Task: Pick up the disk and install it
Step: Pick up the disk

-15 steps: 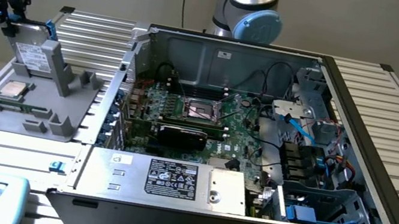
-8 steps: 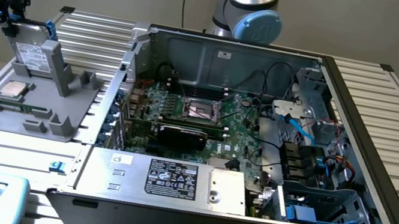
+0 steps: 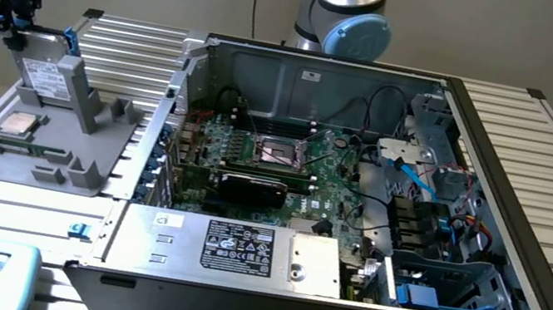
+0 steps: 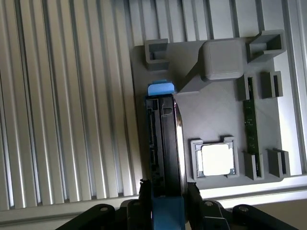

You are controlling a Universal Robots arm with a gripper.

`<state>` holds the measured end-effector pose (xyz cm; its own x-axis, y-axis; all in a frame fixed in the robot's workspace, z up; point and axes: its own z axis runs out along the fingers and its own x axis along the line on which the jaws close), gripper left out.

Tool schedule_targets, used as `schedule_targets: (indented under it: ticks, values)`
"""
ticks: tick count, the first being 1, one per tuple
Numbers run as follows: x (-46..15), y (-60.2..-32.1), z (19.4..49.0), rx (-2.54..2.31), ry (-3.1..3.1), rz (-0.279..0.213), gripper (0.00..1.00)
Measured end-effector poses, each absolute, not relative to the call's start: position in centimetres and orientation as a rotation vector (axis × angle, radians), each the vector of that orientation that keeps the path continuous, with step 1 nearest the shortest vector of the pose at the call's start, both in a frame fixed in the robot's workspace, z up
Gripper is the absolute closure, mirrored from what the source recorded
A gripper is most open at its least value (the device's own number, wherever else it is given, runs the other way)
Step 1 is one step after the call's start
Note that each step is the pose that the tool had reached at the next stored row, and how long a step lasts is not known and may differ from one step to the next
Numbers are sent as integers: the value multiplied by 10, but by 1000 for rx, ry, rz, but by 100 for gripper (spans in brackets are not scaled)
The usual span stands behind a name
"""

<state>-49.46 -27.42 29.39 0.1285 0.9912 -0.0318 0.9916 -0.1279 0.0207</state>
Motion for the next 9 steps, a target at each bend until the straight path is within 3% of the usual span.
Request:
schedule_targets:
  ticks: [9]
  values:
    - [-495,-274,293,2332,2050,-16,62]
